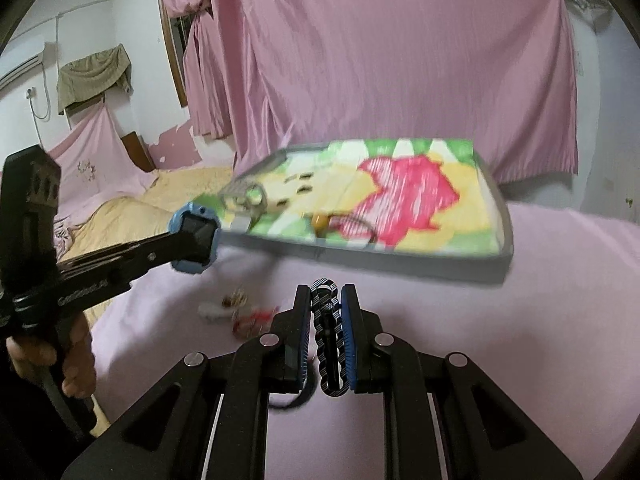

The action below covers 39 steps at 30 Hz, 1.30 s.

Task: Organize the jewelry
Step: 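Carry the smartwatch and braided bracelet into the tray and release both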

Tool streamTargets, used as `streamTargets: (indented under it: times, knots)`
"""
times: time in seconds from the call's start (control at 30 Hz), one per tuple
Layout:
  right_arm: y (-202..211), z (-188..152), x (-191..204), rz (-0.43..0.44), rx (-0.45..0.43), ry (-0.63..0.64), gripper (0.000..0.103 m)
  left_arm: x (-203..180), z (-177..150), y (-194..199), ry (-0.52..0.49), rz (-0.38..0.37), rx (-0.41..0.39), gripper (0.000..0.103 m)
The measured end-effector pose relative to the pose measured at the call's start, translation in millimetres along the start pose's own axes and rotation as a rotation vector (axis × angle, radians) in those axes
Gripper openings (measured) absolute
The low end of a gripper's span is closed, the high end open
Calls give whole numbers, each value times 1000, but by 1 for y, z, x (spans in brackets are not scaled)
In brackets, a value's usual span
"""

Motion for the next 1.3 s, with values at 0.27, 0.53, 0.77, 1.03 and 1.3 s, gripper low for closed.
streamTargets:
  times: [0.27, 0.53, 0.77, 1.03, 1.3]
  knots:
    - [-25, 48, -20, -5, -54, 0, 13, -12, 40, -27, -11, -44, -40, 17]
    - [-69, 68, -41, -38, -2, -14, 13, -13, 49, -76, -9, -72, 41, 17]
    - [-103, 57, -55, -46, 90, -51, 13, -17, 40, -100, -19, -75, 109, 17]
    - [-121, 45, -58, -52, 154, -48, 13, -18, 30, -118, -18, -61, 181, 17]
    - [-126, 42, -62, -46, 184, -71, 16, -15, 27, -119, 0, -52, 194, 18]
Point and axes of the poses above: each gripper's, at about its wrist camera, not at the fingertips, and y roughly against the way its jaws point, x to its left, z to its top, the point moved 4 cm from there along -y, roughly the way its jaws point, and after that the axes turned 4 degrees about -x, right-handed, at the moved point
